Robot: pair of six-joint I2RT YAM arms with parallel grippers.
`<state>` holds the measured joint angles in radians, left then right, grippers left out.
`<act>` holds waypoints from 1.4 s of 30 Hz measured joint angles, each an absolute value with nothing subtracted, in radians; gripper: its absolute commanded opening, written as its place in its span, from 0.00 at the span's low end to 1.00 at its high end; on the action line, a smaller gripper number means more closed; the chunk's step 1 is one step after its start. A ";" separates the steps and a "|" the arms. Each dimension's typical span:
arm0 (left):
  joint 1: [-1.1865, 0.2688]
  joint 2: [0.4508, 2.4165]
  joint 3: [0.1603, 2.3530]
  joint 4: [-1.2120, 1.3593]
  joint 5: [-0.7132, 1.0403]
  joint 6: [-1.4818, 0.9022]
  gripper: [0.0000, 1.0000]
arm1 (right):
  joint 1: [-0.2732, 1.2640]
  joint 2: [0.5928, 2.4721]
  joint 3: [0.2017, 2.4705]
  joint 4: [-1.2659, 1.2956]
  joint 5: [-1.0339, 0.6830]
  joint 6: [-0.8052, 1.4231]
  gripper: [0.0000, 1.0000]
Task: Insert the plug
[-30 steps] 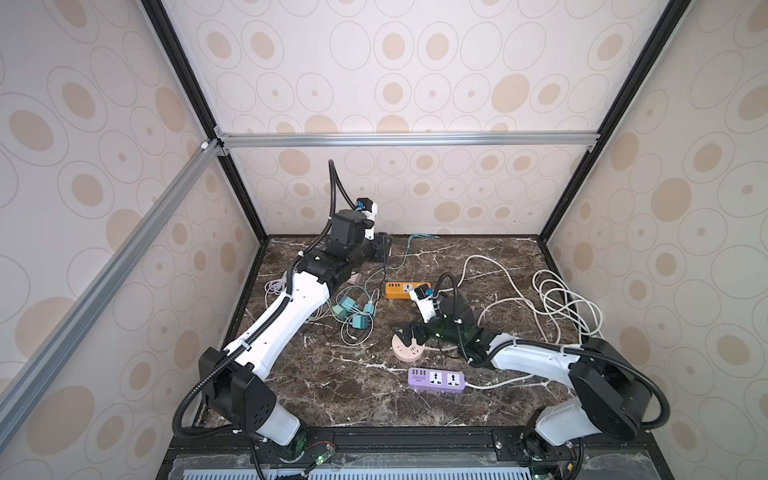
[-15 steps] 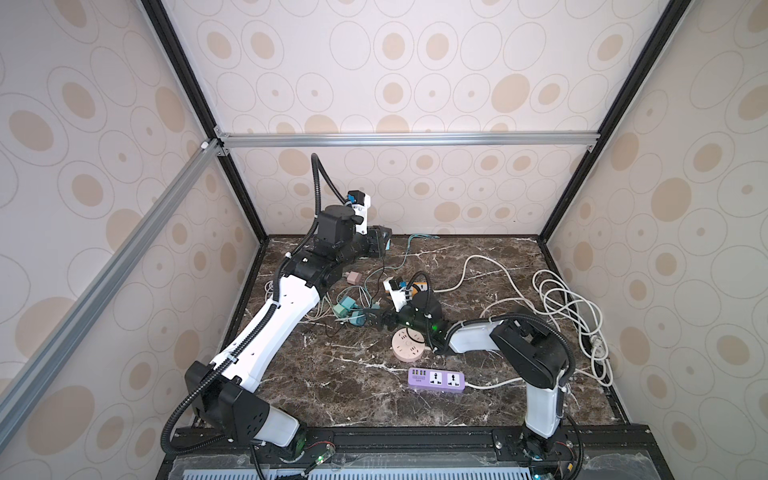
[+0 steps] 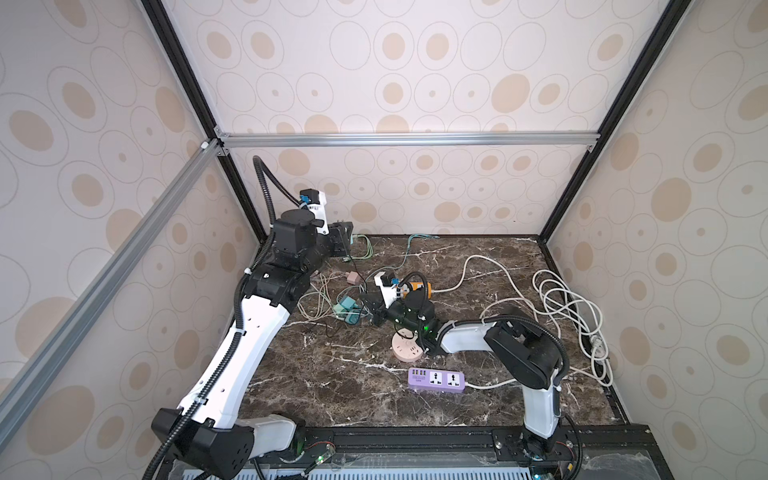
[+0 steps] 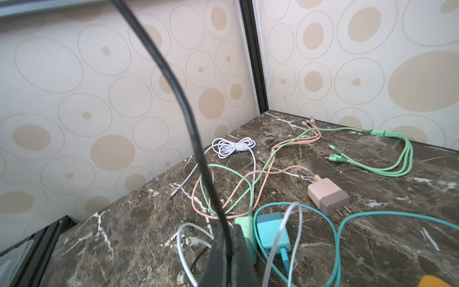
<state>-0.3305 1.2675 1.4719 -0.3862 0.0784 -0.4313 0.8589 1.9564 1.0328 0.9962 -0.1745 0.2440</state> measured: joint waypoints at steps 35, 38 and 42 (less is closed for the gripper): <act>-0.356 1.361 1.575 -0.159 0.558 -0.600 0.00 | 0.651 1.224 1.156 0.388 -0.163 0.023 0.00; -0.390 1.376 1.554 -0.096 0.550 -0.645 0.00 | 0.599 1.213 1.174 0.303 -0.147 -0.053 0.00; -0.450 1.398 1.488 0.035 0.507 -0.735 0.00 | 0.485 1.211 1.185 0.167 -0.193 -0.163 0.00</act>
<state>-0.4503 1.3975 1.4876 0.0349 0.5068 -0.7345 0.4847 1.2110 1.1854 0.1673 -0.1932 -0.1627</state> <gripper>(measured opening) 0.427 0.048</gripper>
